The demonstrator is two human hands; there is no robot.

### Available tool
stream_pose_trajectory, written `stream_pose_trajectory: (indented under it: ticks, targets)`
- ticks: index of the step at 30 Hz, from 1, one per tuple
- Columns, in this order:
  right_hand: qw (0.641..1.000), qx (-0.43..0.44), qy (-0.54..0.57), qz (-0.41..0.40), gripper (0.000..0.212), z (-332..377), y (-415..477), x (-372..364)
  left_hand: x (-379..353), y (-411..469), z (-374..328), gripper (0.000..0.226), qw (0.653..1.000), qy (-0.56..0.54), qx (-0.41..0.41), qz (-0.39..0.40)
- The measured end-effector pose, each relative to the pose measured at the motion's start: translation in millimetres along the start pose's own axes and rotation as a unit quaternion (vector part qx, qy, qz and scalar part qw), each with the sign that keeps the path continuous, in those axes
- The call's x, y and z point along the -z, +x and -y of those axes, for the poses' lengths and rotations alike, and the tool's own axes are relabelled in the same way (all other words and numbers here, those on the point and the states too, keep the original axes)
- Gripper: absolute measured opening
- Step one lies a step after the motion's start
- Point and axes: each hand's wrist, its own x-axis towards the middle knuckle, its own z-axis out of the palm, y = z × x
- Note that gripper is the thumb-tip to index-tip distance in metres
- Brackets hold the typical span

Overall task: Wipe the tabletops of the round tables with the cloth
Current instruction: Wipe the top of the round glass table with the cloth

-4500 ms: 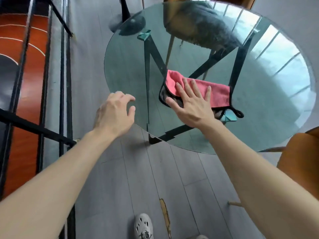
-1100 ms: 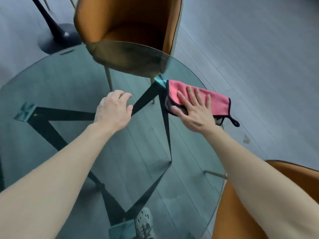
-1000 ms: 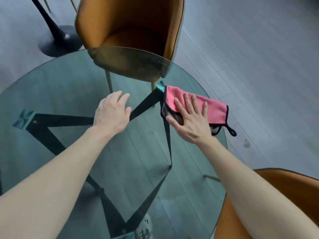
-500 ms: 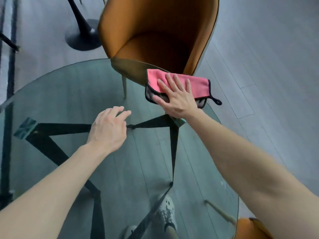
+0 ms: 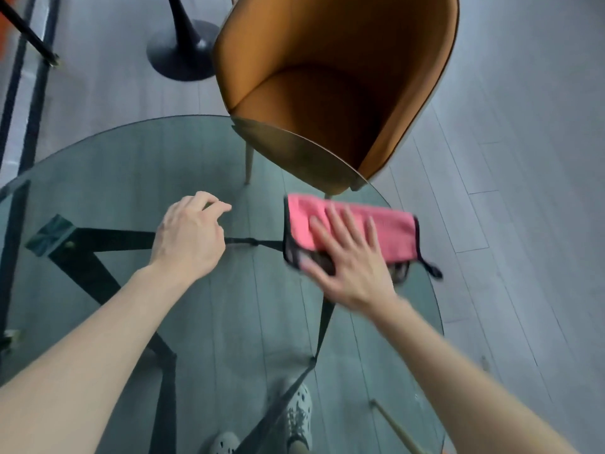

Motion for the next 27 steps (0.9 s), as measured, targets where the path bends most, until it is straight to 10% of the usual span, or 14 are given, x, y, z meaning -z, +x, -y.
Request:
stream_pose_trajectory:
  ticks: [5,13,22,27]
  targets:
    - [0.999,-0.048,-0.015,0.009,0.091,-6,170,21,-9,-3,3,0.047,1.0,-0.008,-0.015,-0.025]
    - [0.998,0.048,-0.007,0.029,0.083,31,-53,-11,-8,-6,8,0.059,0.998,-0.039,-0.024,-0.033]
    - [0.999,-0.005,-0.017,0.028,0.086,61,210,7,20,9,19,0.03,0.973,-0.174,0.083,-0.129]
    - [0.995,0.097,-0.004,0.025,0.082,83,91,-16,40,8,64,0.016,0.953,-0.145,0.221,-0.149]
